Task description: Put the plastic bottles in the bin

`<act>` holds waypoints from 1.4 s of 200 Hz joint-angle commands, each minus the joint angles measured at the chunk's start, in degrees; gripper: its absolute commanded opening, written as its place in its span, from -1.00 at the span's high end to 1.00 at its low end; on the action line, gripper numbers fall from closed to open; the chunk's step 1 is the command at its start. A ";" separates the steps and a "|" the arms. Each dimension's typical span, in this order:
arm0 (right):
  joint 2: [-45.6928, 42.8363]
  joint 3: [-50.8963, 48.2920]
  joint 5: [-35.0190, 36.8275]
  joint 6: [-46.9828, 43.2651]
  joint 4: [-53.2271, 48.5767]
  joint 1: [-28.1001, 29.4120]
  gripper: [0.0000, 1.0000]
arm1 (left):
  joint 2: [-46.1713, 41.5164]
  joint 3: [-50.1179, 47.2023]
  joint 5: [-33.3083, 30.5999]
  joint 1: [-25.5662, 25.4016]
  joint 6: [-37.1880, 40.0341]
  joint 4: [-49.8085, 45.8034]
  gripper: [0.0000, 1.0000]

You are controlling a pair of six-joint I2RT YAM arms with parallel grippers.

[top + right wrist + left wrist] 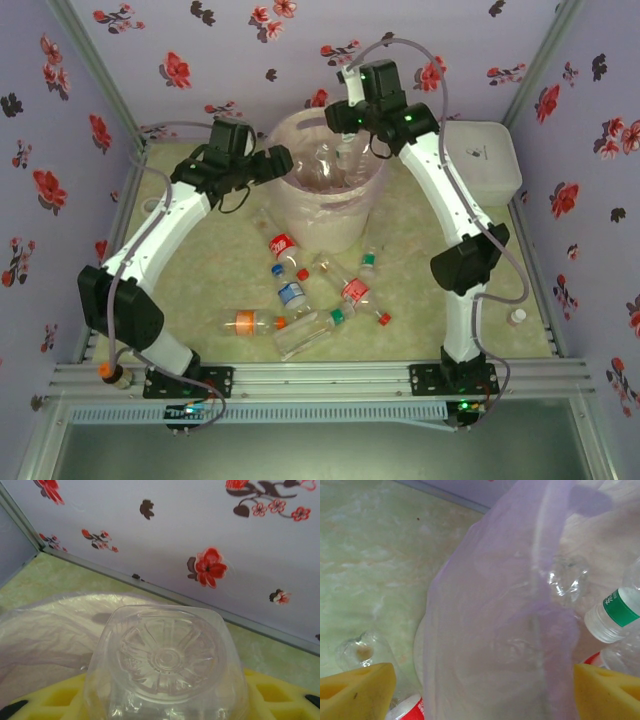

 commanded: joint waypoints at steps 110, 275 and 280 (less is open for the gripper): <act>-3.27 -3.87 1.83 0.39 -5.31 1.05 -0.71 | -0.24 -1.32 -1.92 -0.06 0.30 0.32 -0.74; -26.68 -32.81 -4.35 25.31 -5.89 -20.78 -0.47 | 0.20 -0.82 -1.53 -0.16 0.97 0.10 -0.76; -27.20 -34.98 -5.26 26.00 -5.04 -21.44 -0.46 | 0.09 -0.83 -1.53 -0.20 1.00 0.06 -0.76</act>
